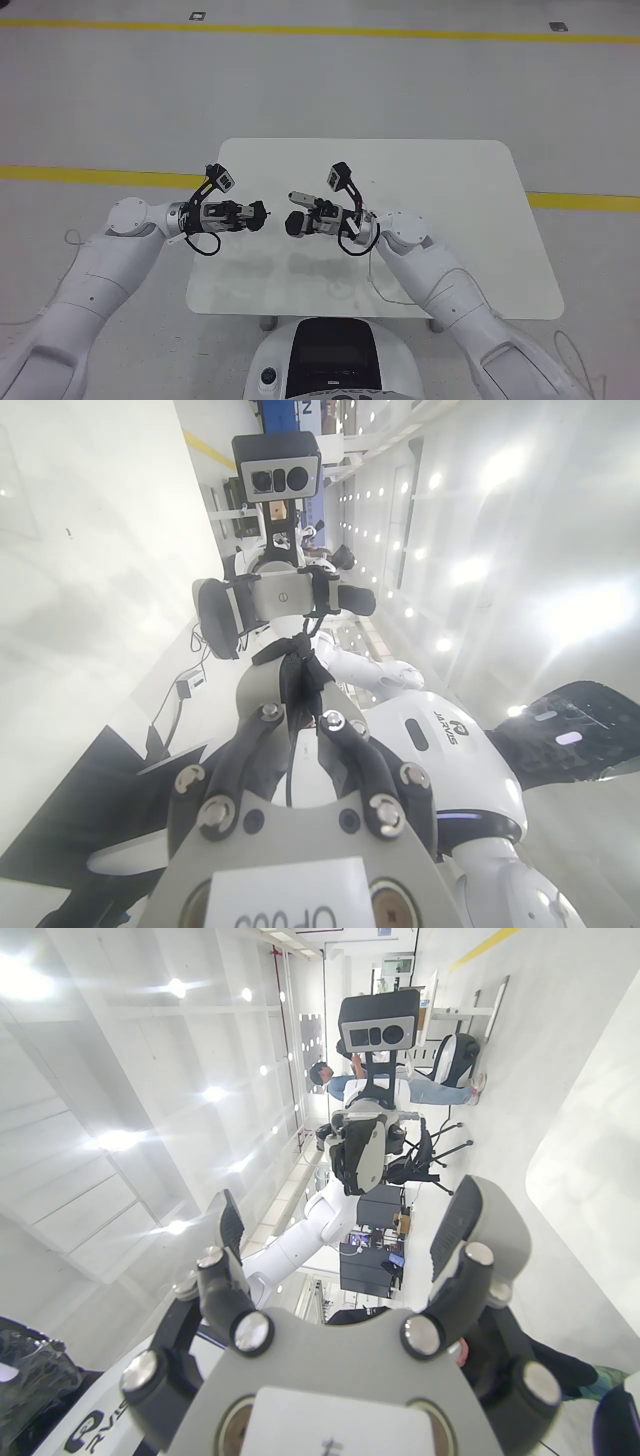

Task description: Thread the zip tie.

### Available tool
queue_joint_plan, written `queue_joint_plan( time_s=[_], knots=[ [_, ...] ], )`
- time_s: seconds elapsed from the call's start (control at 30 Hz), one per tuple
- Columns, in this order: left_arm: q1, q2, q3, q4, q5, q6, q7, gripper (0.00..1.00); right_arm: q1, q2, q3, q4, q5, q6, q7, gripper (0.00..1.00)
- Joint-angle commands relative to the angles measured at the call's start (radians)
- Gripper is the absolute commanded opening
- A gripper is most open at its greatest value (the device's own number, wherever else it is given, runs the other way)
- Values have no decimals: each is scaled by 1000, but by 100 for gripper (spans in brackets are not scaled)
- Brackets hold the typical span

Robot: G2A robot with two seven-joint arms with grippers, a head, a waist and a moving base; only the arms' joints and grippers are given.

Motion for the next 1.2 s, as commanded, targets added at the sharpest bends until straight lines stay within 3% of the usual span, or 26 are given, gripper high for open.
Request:
queue_joint_plan(
  time_s=[0.0, 0.13, 0.23, 0.33, 0.63, 0.7, 0.9, 1.17],
  knots=[
    [0, 0, 0, 0, 0, 0, 0, 0, -4, 11, 18, -22, -71, 24, -44, 100],
    [0, 0, 0, 0, 0, 0, 0, 0, -30, 32, 45, -103, -222, 138, -138, 100],
    [0, 0, 0, 0, 0, 0, 0, 0, -48, 43, 44, -164, -333, 296, -194, 100],
    [0, 0, 0, 0, 0, 0, 0, 0, -61, 48, 36, -214, -397, 366, -233, 100],
    [0, 0, 0, 0, 0, 0, 0, 0, -62, 49, 33, -222, -415, 367, -248, 100],
    [0, 0, 0, 0, 0, 0, 0, 0, -52, 51, 27, -236, -453, 399, -254, 100],
    [0, 0, 0, 0, 0, 0, 0, 0, 13, 50, -12, -258, -570, 564, -258, 100],
    [0, 0, 0, 0, 0, 0, 0, 0, 123, 30, -83, -135, -726, 564, -193, 100]
  ],
)
